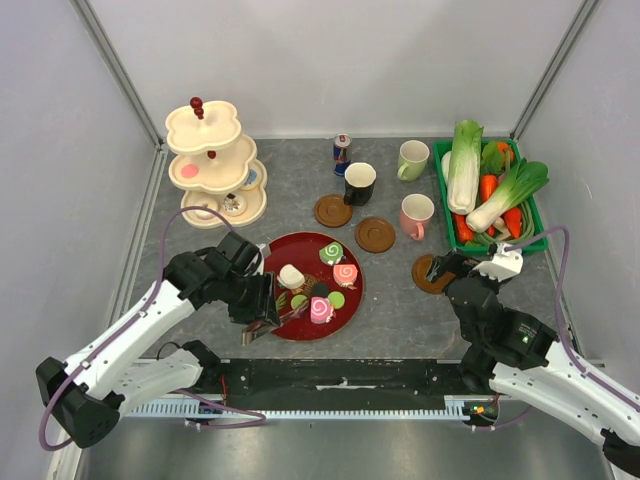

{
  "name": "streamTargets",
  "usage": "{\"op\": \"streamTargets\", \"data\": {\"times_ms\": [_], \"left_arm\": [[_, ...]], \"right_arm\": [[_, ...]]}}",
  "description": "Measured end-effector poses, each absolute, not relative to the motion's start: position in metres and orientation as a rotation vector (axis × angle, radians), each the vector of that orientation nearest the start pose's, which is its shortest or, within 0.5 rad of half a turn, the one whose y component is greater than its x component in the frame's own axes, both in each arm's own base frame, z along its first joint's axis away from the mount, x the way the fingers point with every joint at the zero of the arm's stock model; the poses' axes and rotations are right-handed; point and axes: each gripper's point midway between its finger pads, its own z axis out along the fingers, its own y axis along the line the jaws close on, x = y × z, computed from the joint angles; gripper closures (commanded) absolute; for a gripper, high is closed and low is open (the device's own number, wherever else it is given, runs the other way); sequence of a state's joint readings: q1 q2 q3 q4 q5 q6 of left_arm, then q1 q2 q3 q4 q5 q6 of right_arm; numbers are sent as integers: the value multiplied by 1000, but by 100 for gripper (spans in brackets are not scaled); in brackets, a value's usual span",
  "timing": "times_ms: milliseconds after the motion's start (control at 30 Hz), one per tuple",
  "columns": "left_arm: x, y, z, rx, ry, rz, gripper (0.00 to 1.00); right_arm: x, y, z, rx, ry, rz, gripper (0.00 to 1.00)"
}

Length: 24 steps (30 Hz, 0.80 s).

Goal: Serve the afternoon tea

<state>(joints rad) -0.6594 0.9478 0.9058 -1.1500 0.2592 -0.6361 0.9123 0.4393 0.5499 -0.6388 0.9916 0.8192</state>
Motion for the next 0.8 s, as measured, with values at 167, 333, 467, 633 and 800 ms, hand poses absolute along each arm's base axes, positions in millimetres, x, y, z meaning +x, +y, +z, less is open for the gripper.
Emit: {"op": "streamTargets", "data": {"times_ms": [167,333,467,633,800], "left_arm": [[92,-161,141,136,2944,-616,47],[92,-165,141,179,2948,-586,48],[90,-167,140,223,2954,-540,49],[89,-168,138,248,2959,-483,49],[90,-167,137,254,2969,-441,50]], "right_arm": [[208,56,189,465,1795,150,2],[208,55,189,467,1793,153,2],[207,55,189,467,1793,153,2],[207,55,188,467,1793,152,2],[207,54,189,469,1792,155,2]]}}
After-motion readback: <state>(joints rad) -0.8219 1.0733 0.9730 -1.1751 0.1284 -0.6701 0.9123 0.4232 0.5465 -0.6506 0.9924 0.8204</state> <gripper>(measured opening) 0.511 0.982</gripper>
